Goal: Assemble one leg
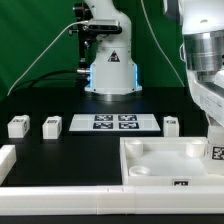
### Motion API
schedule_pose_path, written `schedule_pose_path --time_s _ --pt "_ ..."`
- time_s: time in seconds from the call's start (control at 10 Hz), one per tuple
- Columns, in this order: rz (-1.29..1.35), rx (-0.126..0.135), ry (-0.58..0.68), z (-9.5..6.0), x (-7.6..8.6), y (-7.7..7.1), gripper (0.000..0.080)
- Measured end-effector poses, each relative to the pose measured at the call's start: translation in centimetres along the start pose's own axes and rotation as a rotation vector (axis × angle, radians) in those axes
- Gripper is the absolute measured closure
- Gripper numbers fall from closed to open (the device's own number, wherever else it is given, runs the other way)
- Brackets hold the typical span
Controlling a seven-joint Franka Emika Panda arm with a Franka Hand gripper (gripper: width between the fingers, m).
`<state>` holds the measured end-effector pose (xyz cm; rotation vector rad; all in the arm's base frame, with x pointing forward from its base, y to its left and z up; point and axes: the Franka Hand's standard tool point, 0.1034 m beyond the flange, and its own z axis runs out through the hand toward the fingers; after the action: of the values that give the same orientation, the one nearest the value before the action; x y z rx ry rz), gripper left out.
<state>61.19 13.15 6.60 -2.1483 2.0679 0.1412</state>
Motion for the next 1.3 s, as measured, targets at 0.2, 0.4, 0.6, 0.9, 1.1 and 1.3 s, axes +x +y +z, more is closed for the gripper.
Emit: schedule_pose_path --time_s 0.2,0.4,0.6,0.9,1.1,1.3 --pt "-0.114 -0.001 0.002 0.02 -0.08 0.02 0.0172" --pt "-0.348 -0.001 0.002 0.02 -0.08 0.02 0.0151" --pt "-0.626 -0.002 0.003 0.03 -0.04 0.03 0.0150" --pt "-0.957 -0.012 0.018 0.04 0.03 0.05 0.0150" --pt "-1.239 -0.038 0.046 0.02 0.29 0.04 0.0150" --pt "-1.419 -0.047 0.050 -0.07 0.87 -0.05 0.0150"
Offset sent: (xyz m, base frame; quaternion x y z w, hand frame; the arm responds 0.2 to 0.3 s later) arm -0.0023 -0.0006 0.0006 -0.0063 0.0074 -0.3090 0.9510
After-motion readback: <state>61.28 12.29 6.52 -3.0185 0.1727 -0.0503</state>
